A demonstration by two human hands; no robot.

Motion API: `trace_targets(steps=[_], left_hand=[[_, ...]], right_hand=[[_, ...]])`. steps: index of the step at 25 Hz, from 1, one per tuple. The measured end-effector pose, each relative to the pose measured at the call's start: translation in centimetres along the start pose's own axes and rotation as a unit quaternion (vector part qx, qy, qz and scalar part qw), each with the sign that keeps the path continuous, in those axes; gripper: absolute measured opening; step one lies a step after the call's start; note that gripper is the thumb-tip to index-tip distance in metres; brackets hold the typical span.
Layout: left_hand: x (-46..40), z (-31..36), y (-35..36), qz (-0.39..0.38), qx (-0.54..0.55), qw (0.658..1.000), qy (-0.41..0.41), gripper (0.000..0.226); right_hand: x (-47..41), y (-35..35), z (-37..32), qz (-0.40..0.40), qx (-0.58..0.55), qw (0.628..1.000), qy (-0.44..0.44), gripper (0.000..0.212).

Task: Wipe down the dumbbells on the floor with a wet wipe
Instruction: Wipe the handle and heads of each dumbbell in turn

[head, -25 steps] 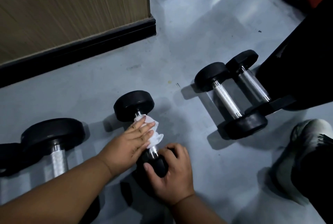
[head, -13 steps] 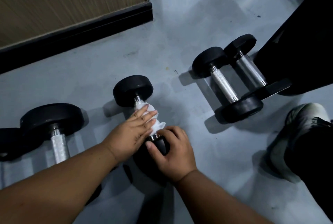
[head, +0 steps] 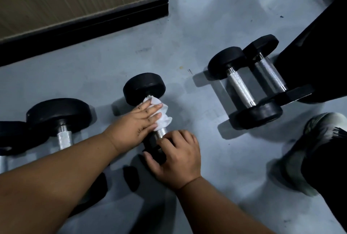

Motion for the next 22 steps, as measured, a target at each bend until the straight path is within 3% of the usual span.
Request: trace_targets(steps=[5, 7, 10, 12, 14, 16, 20, 22], left_hand=[[1.3, 2.2, 1.5, -0.045, 0.051, 0.992, 0.110, 0.046], [1.0, 0.8, 1.0, -0.022, 0.039, 0.996, 0.075, 0.040], [0.7, -0.7, 0.7, 0.056, 0.029, 0.997, -0.046, 0.042], [1.2, 0.4, 1.8, 0.053, 0.034, 0.998, -0.030, 0.041], [1.8, 1.9, 2.4, 0.007, 0.046, 0.997, 0.056, 0.040], [1.6, 1.9, 1.9, -0.008, 0.053, 0.994, 0.091, 0.038], [0.3, 0.3, 1.2, 0.044, 0.064, 0.997, -0.015, 0.039], [-0.1, 0.6, 1.5, 0.060, 0.054, 0.996, -0.030, 0.040]], right_hand=[[-0.1, 0.0, 0.1, 0.010, -0.013, 1.000, 0.000, 0.032], [-0.1, -0.1, 0.1, 0.015, -0.018, 1.000, -0.009, 0.033], [-0.3, -0.2, 0.3, 0.015, -0.024, 1.000, -0.010, 0.033], [-0.3, -0.2, 0.5, 0.017, -0.026, 0.999, -0.009, 0.032], [-0.4, -0.2, 0.7, 0.021, -0.036, 0.999, -0.013, 0.030], [-0.5, -0.2, 0.9, 0.020, -0.040, 0.999, -0.016, 0.031], [-0.5, -0.1, 1.1, 0.010, -0.046, 0.999, -0.006, 0.033], [-0.6, -0.3, 1.4, 0.008, -0.049, 0.999, 0.002, 0.033]])
Point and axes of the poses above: each hand's wrist, its own x-axis away from the middle knuckle, its own y-axis out of the palm, z = x × y, the point moved 3 cm from there along -x, towards the middle knuckle, and after that the axes turned 7 degrees about y, right-handed, at the moved point
